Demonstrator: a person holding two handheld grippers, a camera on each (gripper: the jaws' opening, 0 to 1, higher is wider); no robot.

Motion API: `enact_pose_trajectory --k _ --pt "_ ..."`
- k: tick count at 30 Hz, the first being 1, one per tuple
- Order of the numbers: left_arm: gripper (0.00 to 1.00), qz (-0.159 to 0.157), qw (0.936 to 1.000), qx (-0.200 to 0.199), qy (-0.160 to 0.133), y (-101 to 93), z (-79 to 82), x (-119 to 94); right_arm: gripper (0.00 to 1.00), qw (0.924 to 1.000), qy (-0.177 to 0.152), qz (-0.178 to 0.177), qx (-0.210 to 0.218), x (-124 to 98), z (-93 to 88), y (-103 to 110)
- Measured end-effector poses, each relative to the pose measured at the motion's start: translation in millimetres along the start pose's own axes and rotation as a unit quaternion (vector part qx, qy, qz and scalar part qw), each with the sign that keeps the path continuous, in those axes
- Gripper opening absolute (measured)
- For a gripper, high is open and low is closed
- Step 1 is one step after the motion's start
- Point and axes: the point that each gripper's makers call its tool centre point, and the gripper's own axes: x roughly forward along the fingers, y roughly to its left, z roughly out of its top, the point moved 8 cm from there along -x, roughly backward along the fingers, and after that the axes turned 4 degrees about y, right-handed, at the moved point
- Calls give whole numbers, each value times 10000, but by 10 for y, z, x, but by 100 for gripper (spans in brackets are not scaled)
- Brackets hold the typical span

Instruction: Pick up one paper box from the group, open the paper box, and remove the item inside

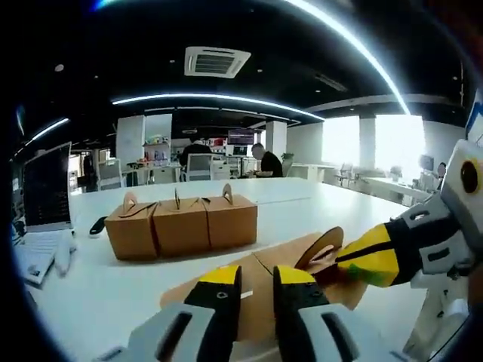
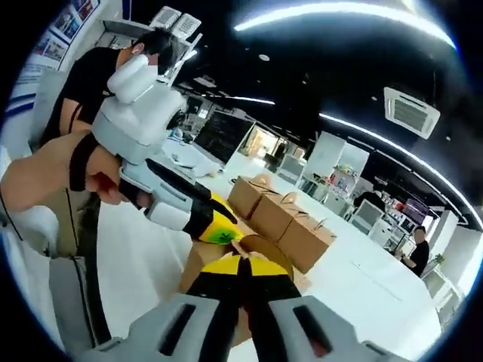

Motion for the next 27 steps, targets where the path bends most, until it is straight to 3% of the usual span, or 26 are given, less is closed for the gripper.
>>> enact_pose_trajectory --k 1,3,4,8,11,27 --pt "19 -11 10000 1 4 -3 1 5 2 10000 -13 0 53 -2 -4 -4" --pt "19 105 9999 83 20 21 3 6 2 9979 -584 -274 70 -46 73 -67" --pt "19 128 9999 109 24 25 5 4 2 9972 -618 -317 263 -117 106 -98" --pt "18 144 9996 244 79 37 33 24 2 9984 -445 -344 -77 -145 134 -92" --pt "18 111 9996 265 66 48 42 56 2 9985 -397 -354 -90 -142 108 -91" --pt "20 41 9996 271 1 89 63 94 3 9915 -636 -520 1004 -388 50 -278"
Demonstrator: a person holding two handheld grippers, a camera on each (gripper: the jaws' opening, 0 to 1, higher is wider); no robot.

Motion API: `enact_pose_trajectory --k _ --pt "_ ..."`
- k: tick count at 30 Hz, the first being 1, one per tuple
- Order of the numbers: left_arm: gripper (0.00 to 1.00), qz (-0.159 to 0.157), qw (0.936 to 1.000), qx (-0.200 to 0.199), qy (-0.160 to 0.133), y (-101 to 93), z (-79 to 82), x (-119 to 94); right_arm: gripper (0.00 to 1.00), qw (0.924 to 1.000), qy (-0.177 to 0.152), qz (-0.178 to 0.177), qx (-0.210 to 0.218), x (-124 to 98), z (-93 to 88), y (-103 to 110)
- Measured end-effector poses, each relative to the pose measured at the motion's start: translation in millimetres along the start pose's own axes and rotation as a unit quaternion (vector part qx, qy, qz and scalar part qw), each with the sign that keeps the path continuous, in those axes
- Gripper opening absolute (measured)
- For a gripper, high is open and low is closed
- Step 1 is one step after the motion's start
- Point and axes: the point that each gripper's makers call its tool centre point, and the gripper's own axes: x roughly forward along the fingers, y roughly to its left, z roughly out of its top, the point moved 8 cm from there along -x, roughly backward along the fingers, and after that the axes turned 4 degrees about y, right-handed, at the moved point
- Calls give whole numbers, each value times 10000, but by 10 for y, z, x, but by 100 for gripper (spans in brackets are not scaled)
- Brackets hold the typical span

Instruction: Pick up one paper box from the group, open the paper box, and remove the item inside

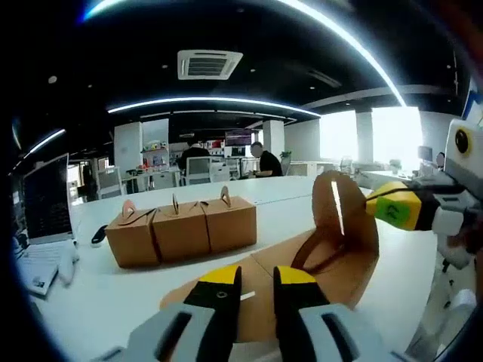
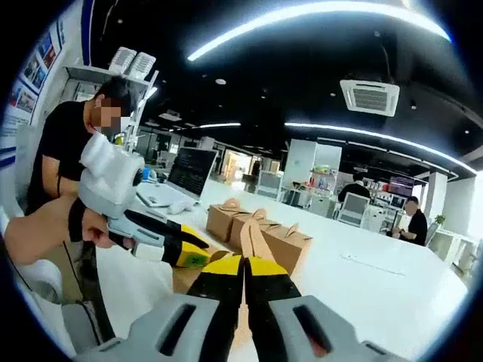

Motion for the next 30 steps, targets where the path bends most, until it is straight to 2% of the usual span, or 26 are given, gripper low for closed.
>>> enact_pose_trajectory --k 9,30 --pt "20 -68 10000 57 -4 -61 5 2 3 9961 113 -51 873 -154 -71 -206" --pt "20 -126 9999 24 -36 -107 -17 -38 3 9920 200 -243 1222 -299 -281 -380"
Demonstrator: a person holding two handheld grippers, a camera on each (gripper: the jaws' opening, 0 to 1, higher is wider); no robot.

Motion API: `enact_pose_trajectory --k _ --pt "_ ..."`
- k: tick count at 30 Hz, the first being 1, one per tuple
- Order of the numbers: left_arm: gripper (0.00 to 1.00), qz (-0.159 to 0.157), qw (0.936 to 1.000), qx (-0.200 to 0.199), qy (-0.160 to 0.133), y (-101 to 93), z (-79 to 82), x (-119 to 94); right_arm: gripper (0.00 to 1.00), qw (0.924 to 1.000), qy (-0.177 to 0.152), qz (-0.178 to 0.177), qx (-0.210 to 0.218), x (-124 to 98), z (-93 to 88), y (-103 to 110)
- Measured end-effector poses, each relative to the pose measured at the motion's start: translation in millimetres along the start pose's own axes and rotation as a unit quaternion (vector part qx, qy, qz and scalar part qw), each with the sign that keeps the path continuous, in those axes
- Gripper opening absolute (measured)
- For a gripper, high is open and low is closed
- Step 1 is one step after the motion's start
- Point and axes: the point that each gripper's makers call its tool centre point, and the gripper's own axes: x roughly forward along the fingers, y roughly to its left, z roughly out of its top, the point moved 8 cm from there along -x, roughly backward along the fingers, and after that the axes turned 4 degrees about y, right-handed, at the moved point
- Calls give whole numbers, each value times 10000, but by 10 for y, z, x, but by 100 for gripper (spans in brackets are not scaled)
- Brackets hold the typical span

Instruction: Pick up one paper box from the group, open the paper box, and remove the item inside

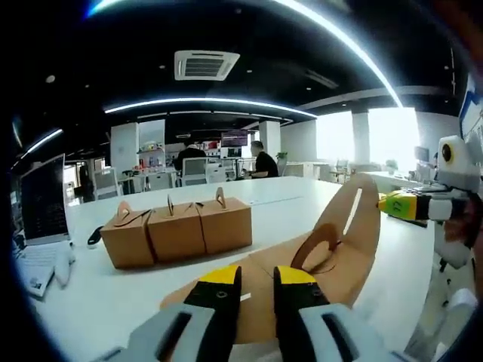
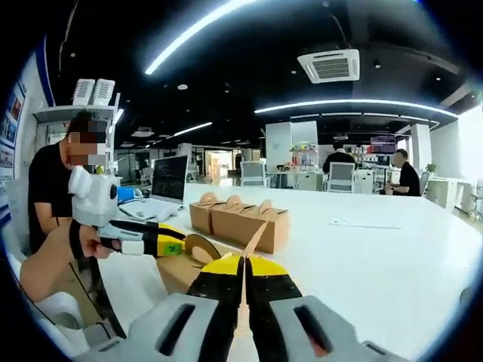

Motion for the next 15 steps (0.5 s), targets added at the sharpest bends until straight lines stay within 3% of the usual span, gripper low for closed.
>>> enact_pose_trajectory --k 15 --pt "20 -36 10000 -30 -34 -44 -24 -21 4 9992 219 -104 324 -16 -232 -152"
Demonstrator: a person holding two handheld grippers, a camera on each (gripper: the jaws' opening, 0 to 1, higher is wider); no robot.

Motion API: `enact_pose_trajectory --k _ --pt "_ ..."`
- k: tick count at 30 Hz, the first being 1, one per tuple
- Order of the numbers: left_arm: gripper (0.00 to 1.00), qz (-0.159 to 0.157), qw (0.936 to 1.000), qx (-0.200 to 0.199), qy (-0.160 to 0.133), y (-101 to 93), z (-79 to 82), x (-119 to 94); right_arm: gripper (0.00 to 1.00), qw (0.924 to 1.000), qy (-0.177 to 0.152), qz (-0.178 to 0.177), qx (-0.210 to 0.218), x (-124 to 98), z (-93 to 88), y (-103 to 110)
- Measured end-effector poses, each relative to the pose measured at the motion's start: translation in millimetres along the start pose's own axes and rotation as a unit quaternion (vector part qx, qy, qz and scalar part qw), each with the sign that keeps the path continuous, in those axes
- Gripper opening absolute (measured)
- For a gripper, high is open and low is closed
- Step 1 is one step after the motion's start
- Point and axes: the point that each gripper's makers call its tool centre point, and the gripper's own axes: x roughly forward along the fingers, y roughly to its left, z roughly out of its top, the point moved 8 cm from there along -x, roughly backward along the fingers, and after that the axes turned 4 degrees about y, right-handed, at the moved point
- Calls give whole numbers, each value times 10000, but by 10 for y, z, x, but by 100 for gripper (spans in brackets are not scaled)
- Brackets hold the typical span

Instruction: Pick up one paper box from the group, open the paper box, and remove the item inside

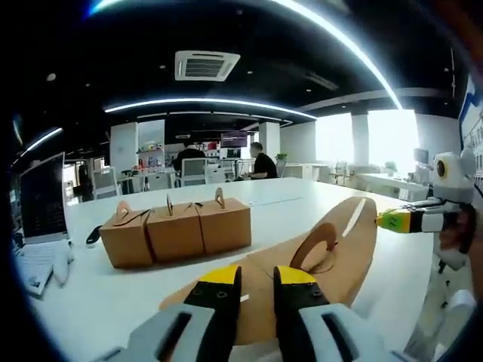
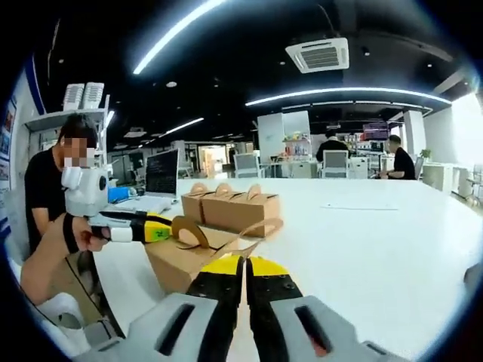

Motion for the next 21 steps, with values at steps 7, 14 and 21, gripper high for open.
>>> enact_pose_trajectory --k 7,14,21 --pt "20 -15 10000 8 3 -1 -2 3 4 9998 147 20 96 -8 -107 -17" --pt "20 -48 10000 4 -9 18 3 16 4 9990 367 95 221 24 -261 -25" --pt "19 -104 9999 -53 -33 23 -1 20 3 9979 506 187 350 61 -351 -7"
